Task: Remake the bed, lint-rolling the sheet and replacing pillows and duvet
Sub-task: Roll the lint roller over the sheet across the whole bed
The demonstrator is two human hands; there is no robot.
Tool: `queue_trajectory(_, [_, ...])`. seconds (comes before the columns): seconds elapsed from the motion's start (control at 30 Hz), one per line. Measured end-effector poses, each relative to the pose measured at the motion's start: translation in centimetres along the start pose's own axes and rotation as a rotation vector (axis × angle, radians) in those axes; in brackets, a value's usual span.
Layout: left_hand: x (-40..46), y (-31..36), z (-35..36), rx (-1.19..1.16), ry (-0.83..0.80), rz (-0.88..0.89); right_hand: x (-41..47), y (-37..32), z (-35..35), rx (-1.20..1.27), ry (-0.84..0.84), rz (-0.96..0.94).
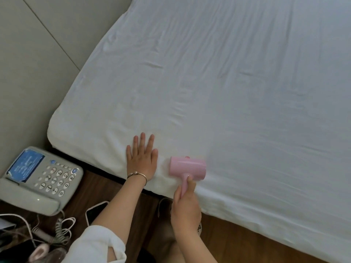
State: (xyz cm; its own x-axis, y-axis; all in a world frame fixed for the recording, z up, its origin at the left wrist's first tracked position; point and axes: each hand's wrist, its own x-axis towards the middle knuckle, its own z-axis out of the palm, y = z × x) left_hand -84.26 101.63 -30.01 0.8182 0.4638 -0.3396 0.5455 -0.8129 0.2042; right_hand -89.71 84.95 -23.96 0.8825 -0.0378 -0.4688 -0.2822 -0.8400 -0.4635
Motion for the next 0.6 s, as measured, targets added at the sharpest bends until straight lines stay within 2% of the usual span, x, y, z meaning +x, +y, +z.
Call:
queue_trajectory(0.13, [-0.4, 0.2, -0.2, 0.012, -0.025, -0.01, -1.0, 0.5, -1.5, 0.003, -0.066, -0.043])
queue_trajectory(0.27, [-1.9, 0.6, -0.6, 0.034, -0.133, -0.018, -0.4, -0.3, -5.4, 0.09, -0.165, -0.075])
queue_trajectory(0.43, [-2.7, 2.7, -3.1, 0.009, -0.269, -0.083, 0.7, -1.2, -10.3, 0.289, -0.146, 0.056])
queue_trajectory(0.6, [0.9, 6.3, -7.1, 0.005, -0.242, -0.066, 3.9, -3.7, -14.8, 0.426, -0.102, 0.076])
